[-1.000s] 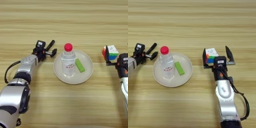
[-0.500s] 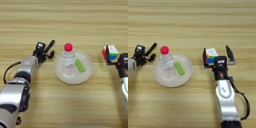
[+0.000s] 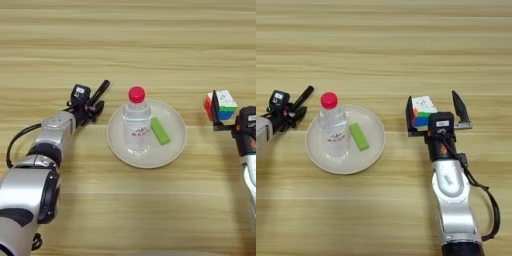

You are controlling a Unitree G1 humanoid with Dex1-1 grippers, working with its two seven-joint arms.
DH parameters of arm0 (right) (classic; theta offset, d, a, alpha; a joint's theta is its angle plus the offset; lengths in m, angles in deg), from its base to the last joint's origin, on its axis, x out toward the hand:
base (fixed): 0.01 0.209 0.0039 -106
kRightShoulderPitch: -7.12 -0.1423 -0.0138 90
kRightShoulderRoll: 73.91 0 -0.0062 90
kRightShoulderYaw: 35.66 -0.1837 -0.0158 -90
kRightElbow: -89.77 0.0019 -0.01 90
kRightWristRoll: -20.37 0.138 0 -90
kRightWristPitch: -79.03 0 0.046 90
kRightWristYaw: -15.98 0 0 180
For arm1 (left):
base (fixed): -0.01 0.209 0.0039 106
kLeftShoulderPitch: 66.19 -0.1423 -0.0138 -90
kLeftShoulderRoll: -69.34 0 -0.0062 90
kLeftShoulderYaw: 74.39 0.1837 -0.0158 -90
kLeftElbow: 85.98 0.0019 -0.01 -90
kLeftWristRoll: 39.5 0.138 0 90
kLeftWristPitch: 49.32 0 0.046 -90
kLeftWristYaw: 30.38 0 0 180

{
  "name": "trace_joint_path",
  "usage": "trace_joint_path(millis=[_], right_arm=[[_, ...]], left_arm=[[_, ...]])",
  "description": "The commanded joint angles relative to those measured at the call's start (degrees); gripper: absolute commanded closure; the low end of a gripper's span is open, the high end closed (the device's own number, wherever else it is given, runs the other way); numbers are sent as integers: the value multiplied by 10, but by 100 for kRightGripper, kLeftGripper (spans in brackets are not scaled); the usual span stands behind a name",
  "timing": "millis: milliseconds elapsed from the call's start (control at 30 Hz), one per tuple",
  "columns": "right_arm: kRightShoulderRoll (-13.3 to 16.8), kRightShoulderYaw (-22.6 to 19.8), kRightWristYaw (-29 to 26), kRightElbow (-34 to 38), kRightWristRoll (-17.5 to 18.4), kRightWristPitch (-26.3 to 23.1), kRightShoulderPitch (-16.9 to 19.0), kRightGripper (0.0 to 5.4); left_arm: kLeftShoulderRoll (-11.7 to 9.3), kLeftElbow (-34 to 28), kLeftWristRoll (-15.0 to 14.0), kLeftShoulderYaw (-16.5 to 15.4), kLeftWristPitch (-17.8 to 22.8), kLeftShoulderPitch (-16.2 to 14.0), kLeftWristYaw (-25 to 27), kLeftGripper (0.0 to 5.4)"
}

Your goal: Move the objects on the table

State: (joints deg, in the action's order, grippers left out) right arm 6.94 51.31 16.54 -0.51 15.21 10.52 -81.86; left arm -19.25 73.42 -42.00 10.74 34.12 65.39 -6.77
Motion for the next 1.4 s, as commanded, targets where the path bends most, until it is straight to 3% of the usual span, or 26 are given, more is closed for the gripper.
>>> trace_joint_path(millis=[33,500,1100,1400], right_arm=[[1,-3,-2,11,5,-6,2,0],[-4,-6,2,18,10,-1,-1,0],[-4,-5,0,16,14,0,-3,0],[-4,-4,0,14,13,1,-5,0]], left_arm=[[-7,4,10,3,7,10,-1,318],[-9,2,9,3,5,10,4,456],[-14,-23,2,0,0,10,25,457],[-11,-142,-16,-4,14,-13,59,457]])
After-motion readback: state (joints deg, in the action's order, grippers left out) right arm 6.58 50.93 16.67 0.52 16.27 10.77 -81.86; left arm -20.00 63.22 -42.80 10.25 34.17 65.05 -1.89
